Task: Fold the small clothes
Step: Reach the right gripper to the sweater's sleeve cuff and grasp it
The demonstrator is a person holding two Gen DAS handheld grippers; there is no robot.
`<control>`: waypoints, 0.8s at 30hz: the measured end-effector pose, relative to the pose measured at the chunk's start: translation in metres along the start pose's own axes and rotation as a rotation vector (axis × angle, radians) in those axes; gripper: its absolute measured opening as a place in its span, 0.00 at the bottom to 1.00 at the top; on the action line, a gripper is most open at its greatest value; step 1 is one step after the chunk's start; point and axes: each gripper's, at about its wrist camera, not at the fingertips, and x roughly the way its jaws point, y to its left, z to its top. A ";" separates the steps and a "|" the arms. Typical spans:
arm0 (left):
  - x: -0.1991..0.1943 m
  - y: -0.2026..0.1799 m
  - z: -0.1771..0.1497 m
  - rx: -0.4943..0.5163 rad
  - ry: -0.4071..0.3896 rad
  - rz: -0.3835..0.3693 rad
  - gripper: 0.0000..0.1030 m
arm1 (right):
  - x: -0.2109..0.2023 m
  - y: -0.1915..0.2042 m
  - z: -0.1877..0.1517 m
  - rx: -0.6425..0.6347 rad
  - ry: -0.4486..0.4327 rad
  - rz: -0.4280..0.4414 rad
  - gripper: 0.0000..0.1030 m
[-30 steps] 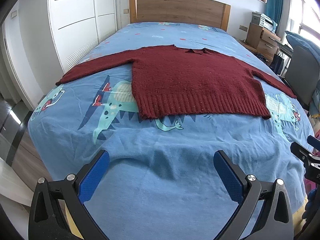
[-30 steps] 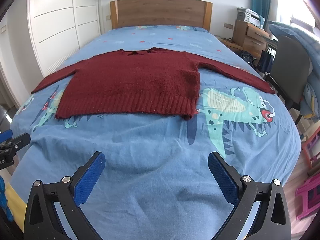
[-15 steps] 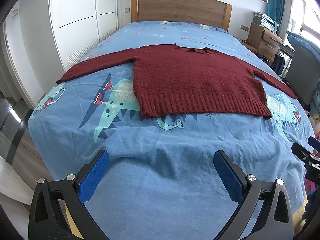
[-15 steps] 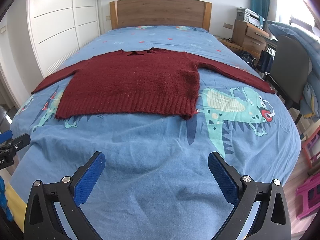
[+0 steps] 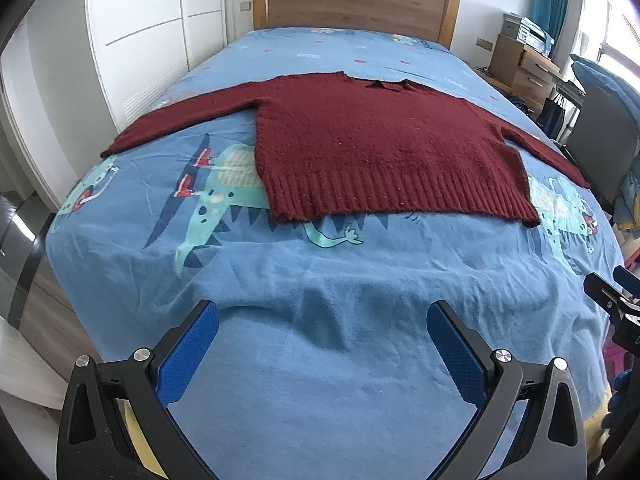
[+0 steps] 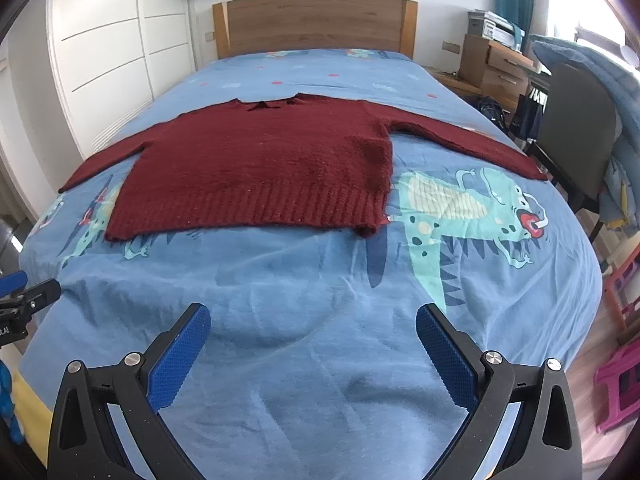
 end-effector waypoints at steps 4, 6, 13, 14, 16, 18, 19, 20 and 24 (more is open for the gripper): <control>0.001 0.000 0.008 -0.006 0.008 -0.005 0.99 | 0.004 -0.009 0.006 0.031 0.003 -0.001 0.99; 0.002 0.001 0.015 -0.012 0.012 0.002 0.99 | 0.006 -0.012 0.010 0.040 0.006 0.001 0.99; 0.008 0.018 0.042 -0.082 0.028 0.006 0.99 | 0.020 -0.029 0.036 0.064 0.008 0.019 0.99; 0.009 0.021 0.046 -0.090 0.030 0.011 0.99 | 0.024 -0.033 0.039 0.065 0.011 0.016 0.99; 0.011 0.028 0.057 -0.107 0.030 0.035 0.99 | 0.032 -0.045 0.048 0.084 0.013 0.012 0.99; 0.013 0.037 0.067 -0.129 0.024 0.059 0.99 | 0.041 -0.059 0.056 0.110 0.016 0.000 0.99; 0.015 0.040 0.071 -0.137 0.020 0.068 0.99 | 0.047 -0.068 0.061 0.123 0.021 -0.012 0.99; 0.017 0.044 0.076 -0.143 0.017 0.079 0.99 | 0.054 -0.079 0.068 0.139 0.027 -0.029 0.99; 0.026 0.058 0.093 -0.175 0.011 0.115 0.99 | 0.078 -0.125 0.093 0.219 0.020 -0.065 0.99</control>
